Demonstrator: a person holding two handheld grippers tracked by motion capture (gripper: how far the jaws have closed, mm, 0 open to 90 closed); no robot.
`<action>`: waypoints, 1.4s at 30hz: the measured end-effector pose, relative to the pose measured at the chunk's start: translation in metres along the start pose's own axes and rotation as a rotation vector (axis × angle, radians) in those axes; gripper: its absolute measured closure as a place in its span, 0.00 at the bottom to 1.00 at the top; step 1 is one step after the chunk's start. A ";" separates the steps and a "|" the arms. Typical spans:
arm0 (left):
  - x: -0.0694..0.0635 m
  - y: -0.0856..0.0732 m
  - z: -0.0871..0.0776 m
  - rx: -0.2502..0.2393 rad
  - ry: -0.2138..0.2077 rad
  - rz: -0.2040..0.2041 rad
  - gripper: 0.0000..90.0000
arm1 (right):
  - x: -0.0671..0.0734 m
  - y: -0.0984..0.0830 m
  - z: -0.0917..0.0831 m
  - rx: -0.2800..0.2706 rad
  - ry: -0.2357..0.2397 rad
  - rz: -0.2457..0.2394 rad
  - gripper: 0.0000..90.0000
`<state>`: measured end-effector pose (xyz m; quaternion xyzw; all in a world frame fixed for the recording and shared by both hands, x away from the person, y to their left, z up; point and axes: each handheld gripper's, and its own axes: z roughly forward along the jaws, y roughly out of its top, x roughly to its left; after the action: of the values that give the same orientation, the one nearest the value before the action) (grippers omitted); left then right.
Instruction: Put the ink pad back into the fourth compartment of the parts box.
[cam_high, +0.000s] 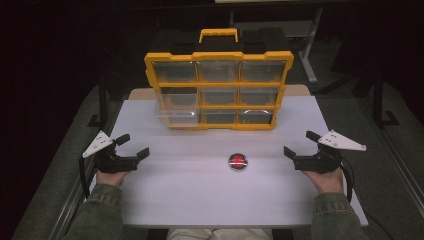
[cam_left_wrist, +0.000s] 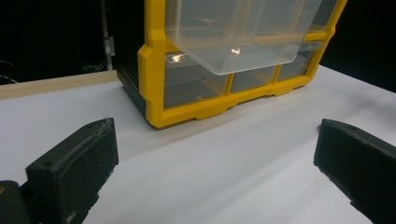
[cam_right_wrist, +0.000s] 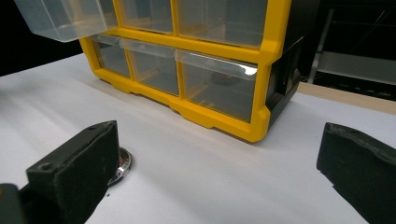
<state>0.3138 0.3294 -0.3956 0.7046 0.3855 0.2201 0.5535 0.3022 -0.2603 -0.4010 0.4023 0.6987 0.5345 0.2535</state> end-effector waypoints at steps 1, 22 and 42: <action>0.000 0.000 0.000 0.001 0.001 0.000 0.00 | 0.000 0.000 0.000 0.000 -0.001 0.001 0.00; -0.001 -0.001 -0.003 0.006 0.009 0.000 0.00 | 0.003 0.004 0.000 0.004 0.013 0.010 0.00; -0.001 0.000 -0.004 0.003 0.013 0.001 0.00 | 0.016 0.016 0.017 0.091 0.053 -0.056 0.00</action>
<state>0.3104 0.3314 -0.3946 0.7042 0.3891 0.2243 0.5500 0.3115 -0.2359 -0.3902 0.3792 0.7400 0.5052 0.2311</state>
